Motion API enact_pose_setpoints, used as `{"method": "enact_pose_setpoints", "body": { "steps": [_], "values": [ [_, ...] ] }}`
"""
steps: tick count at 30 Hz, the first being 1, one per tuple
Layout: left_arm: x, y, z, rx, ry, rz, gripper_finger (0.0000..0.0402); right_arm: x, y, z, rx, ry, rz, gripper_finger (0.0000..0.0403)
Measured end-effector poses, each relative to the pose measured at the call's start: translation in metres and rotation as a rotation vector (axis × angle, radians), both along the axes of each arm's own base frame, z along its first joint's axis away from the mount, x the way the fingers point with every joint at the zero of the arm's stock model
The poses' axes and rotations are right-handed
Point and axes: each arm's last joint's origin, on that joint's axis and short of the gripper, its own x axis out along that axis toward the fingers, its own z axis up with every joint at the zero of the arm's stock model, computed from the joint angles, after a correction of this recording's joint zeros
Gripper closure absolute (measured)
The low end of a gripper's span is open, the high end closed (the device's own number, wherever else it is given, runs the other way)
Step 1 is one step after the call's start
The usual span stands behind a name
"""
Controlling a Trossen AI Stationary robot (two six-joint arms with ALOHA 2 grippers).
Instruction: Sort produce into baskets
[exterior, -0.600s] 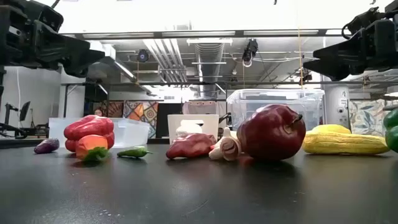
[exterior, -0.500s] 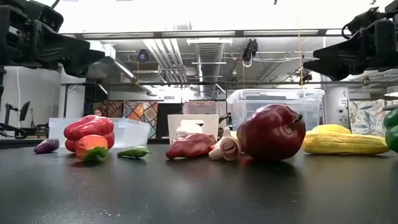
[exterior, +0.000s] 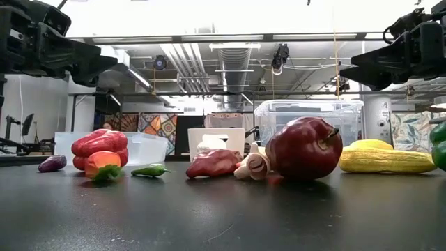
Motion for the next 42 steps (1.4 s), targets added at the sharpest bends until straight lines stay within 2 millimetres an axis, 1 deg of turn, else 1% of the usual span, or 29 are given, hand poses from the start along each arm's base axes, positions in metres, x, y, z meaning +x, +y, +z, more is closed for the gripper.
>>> {"method": "enact_pose_setpoints", "body": {
  "steps": [34,37,39,42],
  "values": [
    [0.0,0.0,0.0,0.0,0.0,0.0,0.021,0.0,0.0,0.0,0.0,0.0,-0.001,0.0053],
    [0.0,0.0,0.0001,0.0,-0.001,0.0,0.021,-0.0003,-0.0028,0.0016,0.003,-0.017,-0.1,0.0053],
    [0.0,0.0,-0.0001,0.0,0.0,0.0,0.021,-0.0006,-0.0032,0.0022,0.077,-0.042,-0.114,0.0053],
    [0.0,0.0,0.0,0.0,0.0,0.0,0.021,-0.0003,-0.0029,0.0032,0.324,-0.114,-0.094,0.0053]
  ]
}}
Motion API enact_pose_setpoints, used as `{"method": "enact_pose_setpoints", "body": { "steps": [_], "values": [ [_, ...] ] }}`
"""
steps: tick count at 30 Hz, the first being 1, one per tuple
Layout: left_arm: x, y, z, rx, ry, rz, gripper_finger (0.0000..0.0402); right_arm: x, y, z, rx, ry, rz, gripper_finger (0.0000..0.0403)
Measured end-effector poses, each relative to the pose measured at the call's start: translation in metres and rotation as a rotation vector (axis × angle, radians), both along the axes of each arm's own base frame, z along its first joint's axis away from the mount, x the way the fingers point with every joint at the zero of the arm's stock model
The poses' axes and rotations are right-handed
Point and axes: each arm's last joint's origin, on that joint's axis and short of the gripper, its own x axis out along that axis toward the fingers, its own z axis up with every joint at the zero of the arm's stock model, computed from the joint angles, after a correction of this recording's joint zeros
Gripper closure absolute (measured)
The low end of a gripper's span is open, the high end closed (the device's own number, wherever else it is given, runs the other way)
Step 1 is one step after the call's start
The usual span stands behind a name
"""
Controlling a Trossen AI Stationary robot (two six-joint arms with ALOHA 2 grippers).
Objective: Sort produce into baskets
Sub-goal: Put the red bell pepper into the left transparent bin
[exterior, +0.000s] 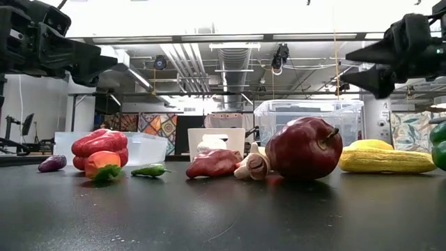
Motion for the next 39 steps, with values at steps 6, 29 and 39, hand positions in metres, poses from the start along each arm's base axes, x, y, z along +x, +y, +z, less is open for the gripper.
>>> {"method": "enact_pose_setpoints", "body": {
  "steps": [6,29,39],
  "values": [
    [0.0,0.0,0.0,0.0,0.0,0.0,0.021,0.0,0.0,0.0,0.627,-0.173,0.021,0.0053],
    [-0.006,0.003,0.034,-0.811,-0.328,-0.049,0.021,0.001,0.0,0.066,0.743,-0.418,0.072,0.0053],
    [0.006,0.003,0.072,-0.982,-0.045,0.111,0.021,0.023,-0.004,0.116,0.619,0.023,-0.221,0.0053]
  ]
}}
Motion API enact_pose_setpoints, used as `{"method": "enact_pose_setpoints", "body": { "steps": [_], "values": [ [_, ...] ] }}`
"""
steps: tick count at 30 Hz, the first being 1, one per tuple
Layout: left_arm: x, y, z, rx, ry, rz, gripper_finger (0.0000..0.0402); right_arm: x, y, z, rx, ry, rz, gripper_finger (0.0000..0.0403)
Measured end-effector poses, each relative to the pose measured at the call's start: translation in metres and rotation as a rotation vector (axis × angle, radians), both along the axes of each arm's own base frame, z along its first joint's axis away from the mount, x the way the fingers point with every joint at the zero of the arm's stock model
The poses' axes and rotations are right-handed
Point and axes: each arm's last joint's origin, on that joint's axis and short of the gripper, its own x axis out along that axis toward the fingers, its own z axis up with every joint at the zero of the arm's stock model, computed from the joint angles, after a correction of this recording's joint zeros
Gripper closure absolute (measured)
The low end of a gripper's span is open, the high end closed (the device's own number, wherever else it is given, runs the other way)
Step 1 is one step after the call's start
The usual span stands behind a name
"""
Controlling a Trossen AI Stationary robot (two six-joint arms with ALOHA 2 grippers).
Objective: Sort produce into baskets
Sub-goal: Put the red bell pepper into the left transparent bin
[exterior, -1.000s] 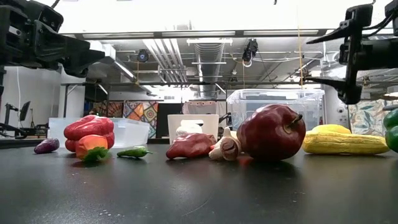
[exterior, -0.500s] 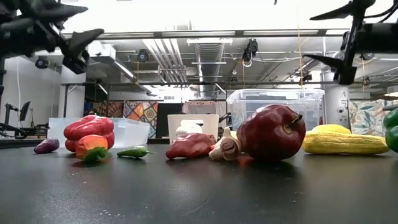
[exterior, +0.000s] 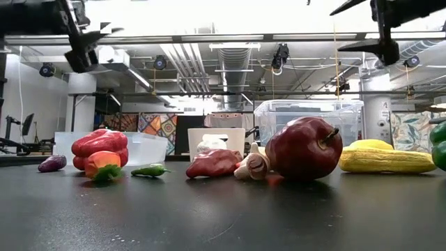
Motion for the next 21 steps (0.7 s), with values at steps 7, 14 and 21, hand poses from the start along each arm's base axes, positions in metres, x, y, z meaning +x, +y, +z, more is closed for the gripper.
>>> {"method": "enact_pose_setpoints", "body": {
  "steps": [7,14,21],
  "values": [
    [0.011,-0.003,0.028,-0.168,0.603,-0.039,0.021,0.021,-0.002,0.038,-0.124,0.186,-0.006,0.0053],
    [0.051,-0.009,0.059,-0.198,0.744,-0.105,0.021,0.036,-0.004,0.06,-0.244,0.27,-0.041,0.0053],
    [0.098,-0.019,0.058,-0.186,0.875,-0.217,0.021,0.046,-0.005,0.062,-0.272,0.386,-0.044,0.0053]
  ]
}}
